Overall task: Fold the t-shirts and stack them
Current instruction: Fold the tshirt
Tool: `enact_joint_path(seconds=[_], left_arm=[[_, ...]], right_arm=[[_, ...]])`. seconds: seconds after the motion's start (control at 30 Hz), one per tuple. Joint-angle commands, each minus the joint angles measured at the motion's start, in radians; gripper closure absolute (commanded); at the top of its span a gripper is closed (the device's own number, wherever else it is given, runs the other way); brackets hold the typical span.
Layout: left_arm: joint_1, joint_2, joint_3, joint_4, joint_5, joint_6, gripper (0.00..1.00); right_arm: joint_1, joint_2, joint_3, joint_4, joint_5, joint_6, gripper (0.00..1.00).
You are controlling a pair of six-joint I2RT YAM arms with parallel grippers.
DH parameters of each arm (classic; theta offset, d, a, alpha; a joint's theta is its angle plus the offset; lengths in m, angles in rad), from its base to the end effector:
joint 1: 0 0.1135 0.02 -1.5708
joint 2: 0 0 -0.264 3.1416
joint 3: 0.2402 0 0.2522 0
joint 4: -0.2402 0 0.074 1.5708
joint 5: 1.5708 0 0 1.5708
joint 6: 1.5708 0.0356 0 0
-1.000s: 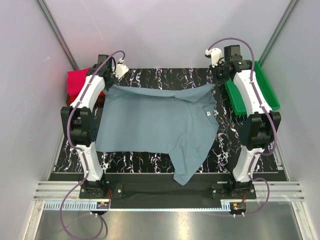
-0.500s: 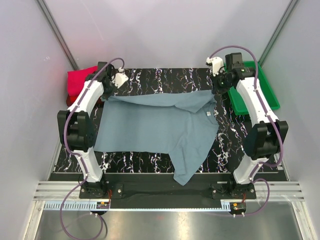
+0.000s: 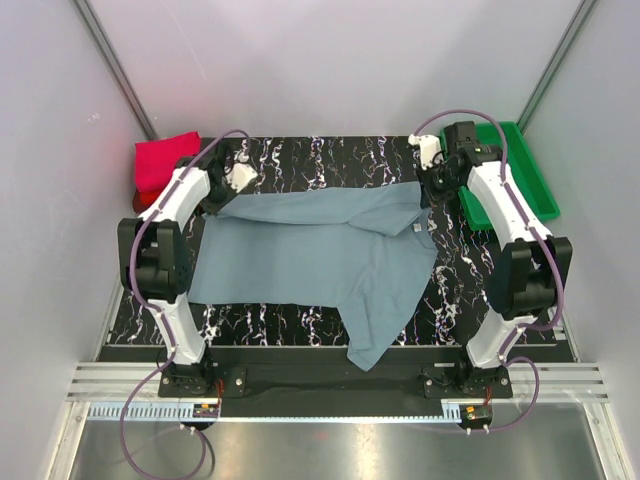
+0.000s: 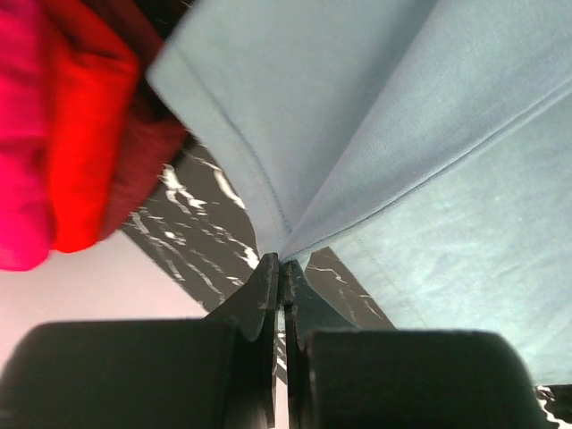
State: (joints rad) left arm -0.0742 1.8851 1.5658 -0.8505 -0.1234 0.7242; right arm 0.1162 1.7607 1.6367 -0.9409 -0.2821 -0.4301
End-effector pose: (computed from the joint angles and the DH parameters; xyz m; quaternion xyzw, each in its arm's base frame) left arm 0.3949 -0.0250 0.2440 0.3689 0.9060 0.1207 0.1691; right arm 0.3691 0.0531 0.3074 -0.2925 0.9135 0.0957 0.2660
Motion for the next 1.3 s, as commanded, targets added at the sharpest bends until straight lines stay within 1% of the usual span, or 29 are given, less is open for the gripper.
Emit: enact_joint_path(seconds=[0.0, 0.17, 0.33, 0.37, 0.47, 0.5, 0.53, 0.67, 0.83, 0.9, 0.97, 1.0, 1.03, 1.07, 1.1, 1.2, 1.27], left_arm=[[0.005, 0.032, -0.033, -0.015, 0.001, -0.014, 1.00], [0.005, 0.075, -0.041, -0.016, 0.004, -0.057, 1.00], [0.007, 0.132, 0.002, -0.038, -0.004, -0.107, 0.96], [0.008, 0.138, 0.017, -0.042, -0.015, -0.115, 0.87], [0.014, 0.147, 0.049, -0.048, -0.027, -0.137, 0.80], [0.014, 0.146, 0.059, -0.045, -0.033, -0.156, 0.69], [0.017, 0.141, 0.078, -0.048, -0.035, -0.167, 0.67], [0.017, 0.100, 0.128, -0.041, -0.007, -0.248, 0.65], [0.011, 0.077, 0.128, -0.028, -0.002, -0.301, 0.55], [0.014, 0.080, 0.137, -0.073, 0.033, -0.341, 0.54], [0.036, 0.072, 0.143, -0.099, 0.103, -0.411, 0.49], [0.042, 0.084, 0.148, -0.119, 0.117, -0.431, 0.48], [0.053, 0.098, 0.177, -0.180, 0.155, -0.448, 0.48], [0.057, 0.115, 0.195, -0.215, 0.215, -0.474, 0.49], [0.060, 0.132, 0.200, -0.234, 0.238, -0.482, 0.50], [0.073, 0.131, 0.171, -0.209, 0.249, -0.496, 0.53], [0.105, 0.144, 0.180, -0.219, 0.264, -0.505, 0.56]], right_arm=[[0.008, -0.023, -0.017, 0.007, -0.025, 0.008, 1.00], [0.008, 0.000, -0.043, 0.028, -0.008, 0.008, 1.00], [0.008, 0.039, -0.015, 0.036, -0.009, 0.017, 1.00], [0.008, 0.048, -0.005, 0.033, -0.015, 0.022, 1.00], [0.011, 0.068, 0.049, 0.019, -0.029, 0.030, 1.00], [0.011, 0.071, 0.067, 0.014, -0.032, 0.031, 1.00], [0.011, 0.078, 0.075, 0.011, -0.035, 0.031, 1.00], [0.013, 0.074, 0.089, 0.010, -0.037, 0.034, 1.00], [0.020, 0.063, 0.091, 0.019, -0.039, 0.042, 1.00], [0.022, 0.060, 0.094, 0.017, -0.037, 0.040, 1.00], [0.022, 0.054, 0.092, 0.019, -0.034, 0.037, 1.00], [0.022, 0.052, 0.091, 0.019, -0.034, 0.039, 1.00], [0.020, 0.049, 0.089, 0.022, -0.034, 0.040, 1.00], [0.022, 0.048, 0.086, 0.024, -0.035, 0.045, 1.00], [0.020, 0.049, 0.084, 0.027, -0.040, 0.045, 1.00], [0.023, 0.051, 0.087, 0.024, -0.040, 0.044, 1.00], [0.023, 0.049, 0.087, 0.024, -0.039, 0.040, 1.00]])
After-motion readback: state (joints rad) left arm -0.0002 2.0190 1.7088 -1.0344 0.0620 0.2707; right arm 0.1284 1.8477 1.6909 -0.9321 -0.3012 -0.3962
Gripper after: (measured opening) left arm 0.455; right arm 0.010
